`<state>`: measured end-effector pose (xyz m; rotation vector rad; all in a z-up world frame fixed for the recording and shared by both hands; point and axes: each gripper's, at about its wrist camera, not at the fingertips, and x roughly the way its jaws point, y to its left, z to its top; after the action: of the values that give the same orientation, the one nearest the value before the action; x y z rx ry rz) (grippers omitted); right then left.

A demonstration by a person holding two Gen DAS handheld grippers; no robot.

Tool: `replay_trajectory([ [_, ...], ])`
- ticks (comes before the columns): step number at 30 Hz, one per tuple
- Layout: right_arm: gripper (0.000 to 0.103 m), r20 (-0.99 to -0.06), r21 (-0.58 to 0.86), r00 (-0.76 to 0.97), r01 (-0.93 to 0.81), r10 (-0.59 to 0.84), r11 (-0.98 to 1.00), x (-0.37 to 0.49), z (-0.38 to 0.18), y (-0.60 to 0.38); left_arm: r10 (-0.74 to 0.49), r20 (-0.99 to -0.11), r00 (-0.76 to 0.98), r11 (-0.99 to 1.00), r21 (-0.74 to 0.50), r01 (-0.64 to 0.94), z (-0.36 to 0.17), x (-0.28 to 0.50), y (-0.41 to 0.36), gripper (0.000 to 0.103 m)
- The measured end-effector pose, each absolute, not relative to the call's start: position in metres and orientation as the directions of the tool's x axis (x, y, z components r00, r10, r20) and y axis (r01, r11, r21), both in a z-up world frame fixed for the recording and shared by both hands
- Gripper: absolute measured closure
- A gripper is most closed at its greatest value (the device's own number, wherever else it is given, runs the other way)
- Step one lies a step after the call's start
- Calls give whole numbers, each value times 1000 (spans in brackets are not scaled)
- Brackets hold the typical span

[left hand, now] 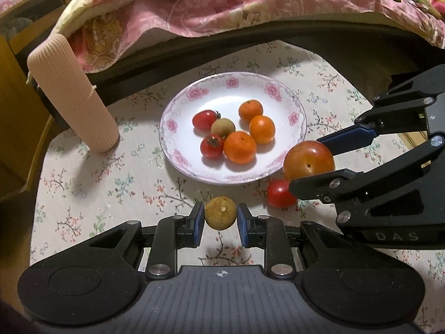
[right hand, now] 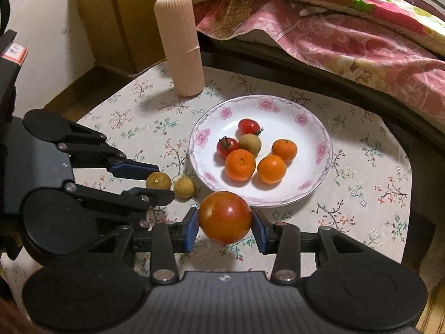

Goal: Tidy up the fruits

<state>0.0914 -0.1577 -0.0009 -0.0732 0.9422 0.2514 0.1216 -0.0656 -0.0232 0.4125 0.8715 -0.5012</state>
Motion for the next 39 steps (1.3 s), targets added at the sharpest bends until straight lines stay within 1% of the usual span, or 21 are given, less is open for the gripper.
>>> replay_trajectory([
  [19, 63, -773, 40, 620, -162, 133, 986, 116, 14, -178, -249, -762, 597, 826, 154, 542, -7, 154, -82, 72],
  [24, 63, -766, 47, 631, -132, 121, 990, 129, 14, -185, -248, -756, 606, 841, 143, 522, -7, 168, -86, 73],
  [39, 63, -773, 47, 628, -86, 91, 995, 159, 2, -194, -229, -768, 599, 857, 133, 498, -16, 191, -92, 73],
])
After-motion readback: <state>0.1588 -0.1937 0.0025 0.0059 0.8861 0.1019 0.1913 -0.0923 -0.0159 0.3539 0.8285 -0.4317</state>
